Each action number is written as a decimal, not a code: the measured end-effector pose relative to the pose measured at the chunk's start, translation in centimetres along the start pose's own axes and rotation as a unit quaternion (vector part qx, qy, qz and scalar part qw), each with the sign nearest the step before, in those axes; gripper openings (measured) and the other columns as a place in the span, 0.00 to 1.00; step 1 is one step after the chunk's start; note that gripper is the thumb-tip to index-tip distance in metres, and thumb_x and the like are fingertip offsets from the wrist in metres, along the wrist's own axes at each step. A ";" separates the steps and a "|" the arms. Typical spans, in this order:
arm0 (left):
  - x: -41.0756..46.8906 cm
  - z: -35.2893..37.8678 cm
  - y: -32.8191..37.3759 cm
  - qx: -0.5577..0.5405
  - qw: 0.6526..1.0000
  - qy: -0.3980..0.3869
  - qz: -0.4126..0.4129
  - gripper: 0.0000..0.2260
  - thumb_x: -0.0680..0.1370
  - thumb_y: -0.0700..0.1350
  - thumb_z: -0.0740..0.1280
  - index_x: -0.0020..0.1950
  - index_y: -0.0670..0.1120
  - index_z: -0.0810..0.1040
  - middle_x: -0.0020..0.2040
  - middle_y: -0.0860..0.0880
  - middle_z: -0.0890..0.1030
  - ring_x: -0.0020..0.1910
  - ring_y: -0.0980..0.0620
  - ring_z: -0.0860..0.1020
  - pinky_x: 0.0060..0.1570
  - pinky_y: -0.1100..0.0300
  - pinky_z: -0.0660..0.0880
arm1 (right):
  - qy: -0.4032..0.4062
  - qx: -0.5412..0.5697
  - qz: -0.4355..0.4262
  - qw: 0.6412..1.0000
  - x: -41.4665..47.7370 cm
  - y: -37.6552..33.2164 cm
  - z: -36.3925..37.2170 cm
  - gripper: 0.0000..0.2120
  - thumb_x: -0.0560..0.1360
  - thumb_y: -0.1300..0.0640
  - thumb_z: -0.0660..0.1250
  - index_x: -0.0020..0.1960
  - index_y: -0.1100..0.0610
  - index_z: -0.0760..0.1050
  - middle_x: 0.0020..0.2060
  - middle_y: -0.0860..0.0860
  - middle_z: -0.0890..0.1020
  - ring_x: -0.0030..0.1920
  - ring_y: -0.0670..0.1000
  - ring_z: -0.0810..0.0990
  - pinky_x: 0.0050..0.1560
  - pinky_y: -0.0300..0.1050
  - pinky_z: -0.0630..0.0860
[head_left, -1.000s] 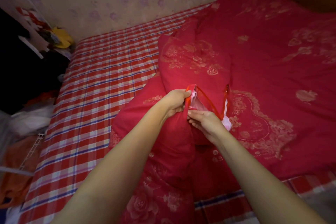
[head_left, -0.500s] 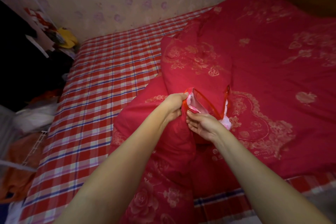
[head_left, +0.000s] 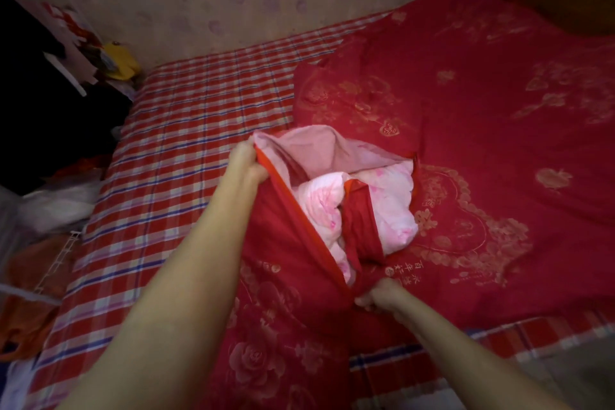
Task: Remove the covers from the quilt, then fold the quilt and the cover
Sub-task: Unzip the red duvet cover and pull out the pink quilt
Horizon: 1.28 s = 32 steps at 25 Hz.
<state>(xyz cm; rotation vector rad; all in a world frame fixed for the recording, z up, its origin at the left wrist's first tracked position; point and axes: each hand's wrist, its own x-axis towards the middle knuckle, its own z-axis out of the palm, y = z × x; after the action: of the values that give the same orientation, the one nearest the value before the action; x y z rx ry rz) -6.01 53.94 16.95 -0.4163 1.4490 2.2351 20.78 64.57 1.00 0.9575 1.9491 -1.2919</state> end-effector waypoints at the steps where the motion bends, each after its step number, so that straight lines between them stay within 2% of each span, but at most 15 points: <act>1: 0.2 -1.6 -1.2 0.055 0.998 0.041 -0.002 0.08 0.81 0.42 0.59 0.46 0.41 0.75 0.39 0.44 0.81 0.31 0.51 0.78 0.42 0.56 0.80 | 0.032 -0.073 -0.030 0.996 0.1 -0.2 0.0 0.11 0.74 0.60 0.68 0.52 0.67 0.78 0.48 0.60 0.83 0.47 0.57 0.81 0.47 0.47 0.73; 2: 0.0 -3.2 -2.4 0.098 0.993 0.068 -0.010 0.09 0.80 0.45 0.61 0.52 0.40 0.76 0.45 0.42 0.81 0.36 0.51 0.78 0.41 0.55 0.80 | 0.091 -0.076 -0.060 0.991 -0.3 -0.9 0.0 0.10 0.74 0.60 0.67 0.52 0.65 0.79 0.53 0.60 0.82 0.53 0.58 0.80 0.52 0.46 0.73; 5: -2.1 -5.8 -5.5 0.219 0.970 0.102 -0.019 0.28 0.73 0.57 0.70 0.64 0.38 0.73 0.56 0.43 0.80 0.50 0.46 0.80 0.43 0.57 0.78 | 0.249 0.051 -0.166 0.953 0.3 -3.0 -0.8 0.09 0.70 0.65 0.66 0.36 0.52 0.75 0.42 0.54 0.83 0.48 0.57 0.81 0.51 0.47 0.75; 7: -3.9 -6.1 -7.8 0.312 0.939 0.143 0.014 0.37 0.70 0.59 0.72 0.69 0.38 0.67 0.64 0.42 0.75 0.60 0.44 0.75 0.54 0.56 0.73 | 0.248 0.139 -0.241 0.928 0.7 -4.7 -1.8 0.11 0.70 0.70 0.63 0.43 0.55 0.77 0.41 0.51 0.81 0.46 0.52 0.81 0.52 0.44 0.76; 9: -5.5 -6.2 -11.2 0.371 0.913 0.164 0.036 0.40 0.68 0.58 0.74 0.70 0.36 0.63 0.66 0.40 0.72 0.64 0.43 0.72 0.60 0.55 0.70 | 0.220 0.121 -0.303 0.919 0.5 -6.4 -2.1 0.12 0.72 0.70 0.63 0.51 0.59 0.79 0.44 0.49 0.82 0.47 0.49 0.81 0.51 0.33 0.75; 12: -6.9 -7.1 -17.1 0.381 0.908 0.154 -0.073 0.43 0.64 0.63 0.74 0.67 0.34 0.68 0.65 0.38 0.73 0.64 0.40 0.73 0.62 0.51 0.72 | 0.273 0.071 -0.368 0.886 -0.1 -6.7 -1.3 0.05 0.71 0.64 0.70 0.47 0.58 0.81 0.42 0.50 0.83 0.41 0.46 0.79 0.43 0.28 0.72; 15: -6.6 -8.6 -21.3 0.323 0.925 0.121 -0.161 0.28 0.70 0.56 0.70 0.59 0.34 0.76 0.58 0.36 0.79 0.56 0.38 0.79 0.54 0.46 0.76 | 0.310 0.038 -0.348 0.884 0.8 -5.7 0.2 0.10 0.72 0.57 0.71 0.52 0.59 0.80 0.46 0.53 0.84 0.46 0.50 0.81 0.51 0.43 0.76; 18: -7.2 -8.2 -19.5 0.142 0.974 0.137 -0.111 0.06 0.78 0.38 0.61 0.49 0.35 0.75 0.44 0.38 0.80 0.40 0.42 0.81 0.41 0.51 0.79 | 0.322 0.045 -0.286 0.901 2.8 -5.3 1.6 0.21 0.72 0.56 0.71 0.61 0.63 0.72 0.56 0.57 0.79 0.57 0.57 0.77 0.59 0.49 0.72; 20: -7.3 -8.7 -17.8 0.021 0.986 0.135 -0.094 0.07 0.79 0.34 0.59 0.43 0.38 0.74 0.34 0.43 0.79 0.29 0.49 0.80 0.30 0.58 0.78 | 0.314 0.063 -0.250 0.914 4.1 -5.7 1.5 0.27 0.67 0.57 0.75 0.63 0.63 0.71 0.55 0.58 0.78 0.56 0.57 0.77 0.58 0.50 0.73; 23: -7.7 -10.8 -15.9 0.085 0.986 0.067 -0.124 0.08 0.80 0.43 0.61 0.49 0.41 0.77 0.36 0.46 0.81 0.38 0.47 0.80 0.40 0.56 0.79 | 0.221 0.011 -0.156 0.963 5.3 -7.2 1.4 0.34 0.62 0.49 0.78 0.63 0.62 0.72 0.57 0.58 0.79 0.57 0.57 0.78 0.57 0.47 0.74; 25: -8.3 -12.2 -14.9 0.213 0.969 0.042 -0.120 0.15 0.76 0.47 0.67 0.56 0.38 0.78 0.37 0.48 0.83 0.40 0.49 0.79 0.38 0.61 0.77 | 0.109 -0.048 -0.028 0.992 4.7 -8.5 4.3 0.27 0.66 0.43 0.75 0.56 0.61 0.74 0.49 0.56 0.81 0.50 0.54 0.80 0.47 0.44 0.75; 27: -9.5 -13.2 -14.3 0.392 0.913 0.013 -0.109 0.33 0.69 0.51 0.74 0.67 0.35 0.70 0.53 0.43 0.80 0.51 0.47 0.78 0.46 0.61 0.76 | 0.079 -0.057 0.019 0.995 2.7 -8.1 6.7 0.09 0.73 0.52 0.68 0.41 0.57 0.75 0.35 0.52 0.79 0.37 0.48 0.79 0.35 0.40 0.73; 28: -10.4 -13.5 -14.0 0.486 0.868 0.005 -0.106 0.40 0.68 0.52 0.75 0.72 0.35 0.63 0.62 0.41 0.75 0.60 0.44 0.75 0.54 0.58 0.73 | 0.100 -0.020 0.045 0.994 2.0 -9.3 7.1 0.07 0.73 0.57 0.66 0.37 0.56 0.75 0.34 0.49 0.79 0.34 0.45 0.78 0.33 0.38 0.72; 30: -12.1 -13.7 -13.4 0.607 0.792 0.025 -0.061 0.45 0.72 0.53 0.72 0.76 0.37 0.48 0.70 0.37 0.68 0.67 0.40 0.69 0.60 0.56 0.68 | 0.012 0.163 0.010 0.987 1.3 -13.8 6.7 0.05 0.74 0.60 0.66 0.40 0.55 0.73 0.37 0.51 0.78 0.37 0.47 0.76 0.37 0.39 0.74; 32: -13.3 -12.6 -10.9 0.600 0.797 0.064 0.023 0.45 0.73 0.53 0.70 0.76 0.37 0.44 0.70 0.36 0.67 0.67 0.39 0.69 0.59 0.55 0.68 | -0.103 0.290 -0.122 0.944 -1.6 -18.9 3.6 0.04 0.74 0.60 0.67 0.42 0.56 0.73 0.37 0.53 0.77 0.36 0.50 0.76 0.37 0.42 0.76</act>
<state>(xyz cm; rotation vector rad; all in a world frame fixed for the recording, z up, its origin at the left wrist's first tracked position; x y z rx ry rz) 11.16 43.64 9.64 -0.0759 2.5539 0.9023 6.37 55.83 10.44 0.8084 1.5814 -2.0918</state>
